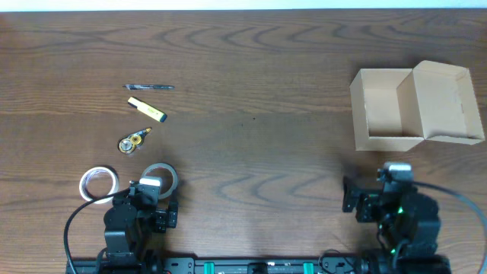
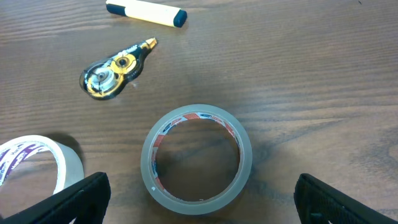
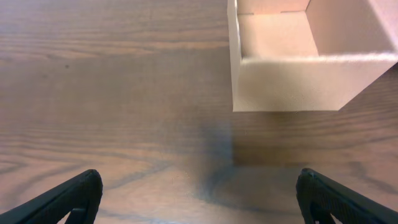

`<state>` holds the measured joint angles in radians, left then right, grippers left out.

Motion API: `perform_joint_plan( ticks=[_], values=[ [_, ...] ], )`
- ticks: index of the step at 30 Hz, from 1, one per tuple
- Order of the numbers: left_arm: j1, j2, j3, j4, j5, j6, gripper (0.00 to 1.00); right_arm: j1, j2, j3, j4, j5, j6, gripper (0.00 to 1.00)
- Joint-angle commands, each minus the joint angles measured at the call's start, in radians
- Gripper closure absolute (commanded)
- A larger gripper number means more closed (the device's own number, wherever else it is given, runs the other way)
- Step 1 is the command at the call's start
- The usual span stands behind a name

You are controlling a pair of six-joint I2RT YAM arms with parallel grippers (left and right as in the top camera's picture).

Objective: Pack container
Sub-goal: 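Reach the right gripper to the cardboard box lid edge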

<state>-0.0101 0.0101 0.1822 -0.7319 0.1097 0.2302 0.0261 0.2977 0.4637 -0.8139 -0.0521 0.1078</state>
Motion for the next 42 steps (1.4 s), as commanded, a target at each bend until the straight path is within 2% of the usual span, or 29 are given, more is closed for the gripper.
perform_joint_plan(
  ticks=[1,9,16,19,24,34,37,42],
  values=[
    [0.003,-0.006,-0.018,-0.004,0.014,0.006,0.05,-0.006,0.128,0.137,-0.032,-0.005,0.044,0.01],
    [0.003,-0.006,-0.018,-0.004,0.014,0.006,0.05,-0.006,0.537,0.534,-0.228,0.043,0.102,0.01],
    [0.003,-0.006,-0.018,-0.004,0.014,0.006,0.05,-0.006,0.917,0.827,-0.264,0.126,0.107,0.01],
    [0.003,-0.006,-0.018,-0.004,0.014,0.006,0.05,-0.011,1.033,0.900,-0.255,0.178,0.125,0.01],
    [0.003,-0.006,-0.018,-0.004,0.014,0.006,0.05,-0.026,1.177,0.930,-0.179,0.206,0.099,0.01],
    [0.003,-0.006,-0.018,-0.004,0.014,0.006,0.05,-0.028,1.347,0.930,-0.110,0.214,-0.219,0.01],
    [0.003,-0.006,-0.018,-0.004,0.014,0.006,0.05,-0.028,1.386,0.930,-0.101,0.205,-0.210,0.01],
    [0.003,-0.006,-0.018,-0.004,0.014,0.006,0.05,-0.030,1.481,0.930,-0.043,0.205,-0.118,0.01]
  ],
)
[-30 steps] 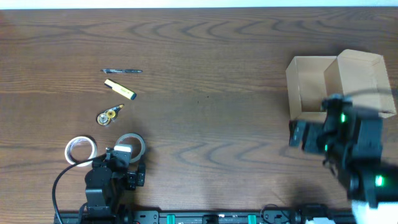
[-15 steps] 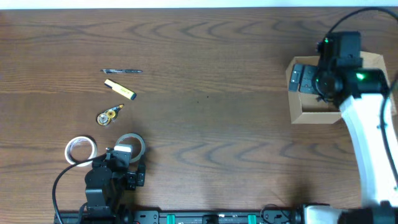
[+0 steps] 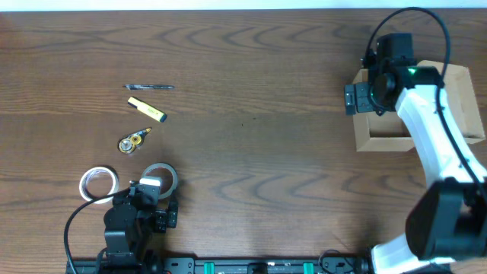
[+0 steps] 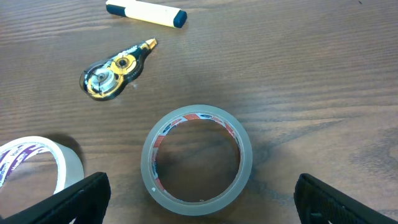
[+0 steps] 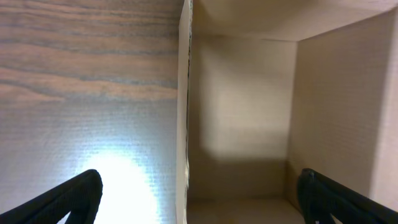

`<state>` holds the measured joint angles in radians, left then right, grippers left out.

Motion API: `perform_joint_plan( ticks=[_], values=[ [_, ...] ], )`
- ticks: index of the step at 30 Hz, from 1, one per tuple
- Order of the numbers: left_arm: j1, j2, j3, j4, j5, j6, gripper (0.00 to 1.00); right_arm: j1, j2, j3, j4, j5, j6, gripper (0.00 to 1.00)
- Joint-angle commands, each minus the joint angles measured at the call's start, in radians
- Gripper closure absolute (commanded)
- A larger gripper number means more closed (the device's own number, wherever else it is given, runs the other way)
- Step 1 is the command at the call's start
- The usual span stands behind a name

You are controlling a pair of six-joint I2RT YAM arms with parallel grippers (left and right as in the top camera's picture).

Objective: Pack container
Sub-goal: 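Reach the right gripper to the cardboard box lid edge, then drag the box with the right gripper toward the table center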

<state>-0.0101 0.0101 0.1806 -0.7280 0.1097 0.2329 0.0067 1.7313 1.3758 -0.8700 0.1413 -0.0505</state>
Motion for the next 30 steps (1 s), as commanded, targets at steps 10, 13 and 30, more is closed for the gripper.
perform_joint_plan(
  ticks=[10,13,30],
  values=[
    [0.003,-0.006,-0.016,-0.008,0.014,0.003,0.05,-0.010,0.166,0.018,0.072,-0.017,0.084,0.60],
    [0.003,-0.006,-0.016,-0.008,0.014,0.003,0.05,-0.010,0.159,0.018,0.085,-0.017,0.083,0.84],
    [0.003,-0.006,-0.016,-0.008,0.014,0.003,0.05,0.224,-0.077,0.019,0.151,-0.175,-0.255,0.99]
  ],
)
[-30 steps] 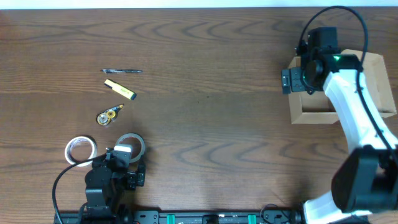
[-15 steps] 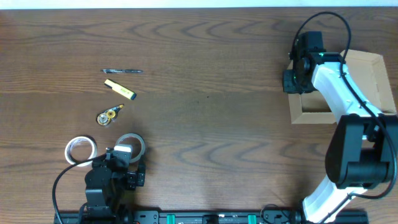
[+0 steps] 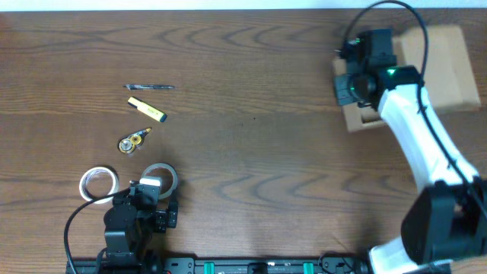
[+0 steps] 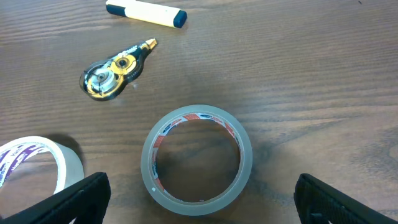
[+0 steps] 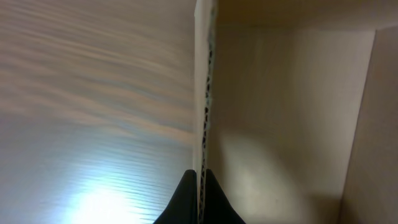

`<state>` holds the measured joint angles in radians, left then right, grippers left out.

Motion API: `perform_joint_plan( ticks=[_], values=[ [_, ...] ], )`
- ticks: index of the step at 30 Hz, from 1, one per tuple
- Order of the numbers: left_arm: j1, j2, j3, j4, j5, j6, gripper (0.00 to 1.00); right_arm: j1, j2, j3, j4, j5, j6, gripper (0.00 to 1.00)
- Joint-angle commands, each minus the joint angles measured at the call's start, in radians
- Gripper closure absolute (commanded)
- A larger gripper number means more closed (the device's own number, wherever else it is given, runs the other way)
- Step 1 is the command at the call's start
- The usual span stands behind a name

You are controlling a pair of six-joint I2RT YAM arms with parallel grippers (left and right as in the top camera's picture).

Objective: Pack container
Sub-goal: 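Drag the box with the right gripper toward the table center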

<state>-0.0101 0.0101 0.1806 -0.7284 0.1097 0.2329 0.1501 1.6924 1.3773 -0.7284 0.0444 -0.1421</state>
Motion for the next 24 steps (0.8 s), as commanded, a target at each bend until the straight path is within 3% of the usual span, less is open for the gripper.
perform_joint_plan(
  ticks=[1,5,10,24],
  values=[
    [0.003,-0.006,-0.016,-0.007,0.014,0.003,0.05,0.111,-0.040,0.018,0.015,-0.087,-0.203,0.99],
    [0.003,-0.006,-0.016,-0.007,0.014,0.003,0.05,0.257,-0.030,0.018,0.018,-0.174,-0.364,0.99],
    [0.003,-0.006,-0.016,-0.007,0.014,0.003,0.05,0.358,0.002,0.018,-0.009,-0.266,-0.442,0.99],
    [0.003,-0.006,-0.016,-0.007,0.014,0.003,0.05,0.428,0.133,0.018,-0.146,-0.344,-0.694,0.99]
  ],
)
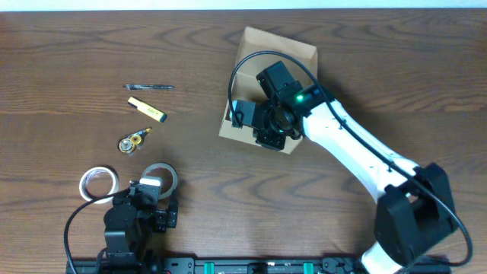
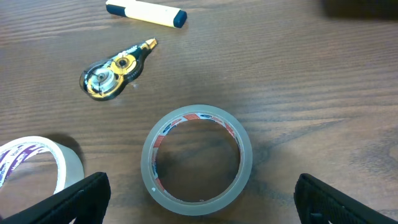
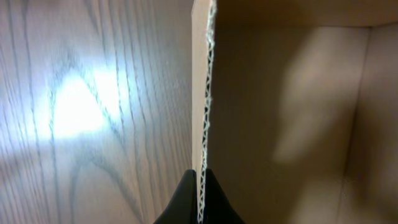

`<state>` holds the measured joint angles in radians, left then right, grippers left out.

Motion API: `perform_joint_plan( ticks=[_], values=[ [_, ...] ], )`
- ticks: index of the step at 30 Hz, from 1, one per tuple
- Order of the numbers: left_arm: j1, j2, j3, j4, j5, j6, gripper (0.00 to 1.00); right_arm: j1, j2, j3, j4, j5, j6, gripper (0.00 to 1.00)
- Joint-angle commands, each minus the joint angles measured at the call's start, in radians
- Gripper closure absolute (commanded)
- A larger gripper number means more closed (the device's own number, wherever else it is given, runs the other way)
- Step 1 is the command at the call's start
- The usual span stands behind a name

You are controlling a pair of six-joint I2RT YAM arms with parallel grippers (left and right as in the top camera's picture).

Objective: Pack container
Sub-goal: 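Drag the box with the right gripper toward the table center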

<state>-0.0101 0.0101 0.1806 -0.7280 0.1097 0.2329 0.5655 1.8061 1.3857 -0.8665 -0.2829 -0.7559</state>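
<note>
The open cardboard box (image 1: 268,55) sits turned at an angle at the table's middle back. My right gripper (image 1: 246,122) is shut on the box's near-left wall; the right wrist view shows both fingertips (image 3: 200,182) pinching the corrugated edge (image 3: 204,93), with the bare inside to the right. My left gripper (image 2: 199,208) rests open at the front left, just behind a grey tape roll (image 2: 196,158). A white tape roll (image 1: 99,183), a correction-tape dispenser (image 1: 134,141), a yellow highlighter (image 1: 147,109) and a pen (image 1: 150,87) lie on the left.
The wooden table (image 1: 365,61) carries nothing else. My right arm (image 1: 358,156) stretches diagonally from the front right to the box. The loose items lie in a column left of the box.
The box has moved from the back right of the table to the middle back and is turned, with my right gripper still shut on its wall. The left arm has not moved.
Both arms rested at the front, with the box open at the far right. Then my right gripper stood open astride the box's left wall. Then it was shut on that wall, the box slightly shifted. Now the box sits mid-table, closer to the items.
</note>
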Motion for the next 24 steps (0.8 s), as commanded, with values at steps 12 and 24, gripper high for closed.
perform_joint_plan(
  ticks=[12,24],
  values=[
    [0.003,-0.006,-0.016,-0.008,0.014,0.003,0.05,0.012,0.053,0.009,-0.025,-0.021,-0.185,0.99],
    [0.003,-0.006,-0.016,-0.008,0.014,0.003,0.05,0.021,0.128,0.009,-0.046,-0.022,-0.229,0.99]
  ],
)
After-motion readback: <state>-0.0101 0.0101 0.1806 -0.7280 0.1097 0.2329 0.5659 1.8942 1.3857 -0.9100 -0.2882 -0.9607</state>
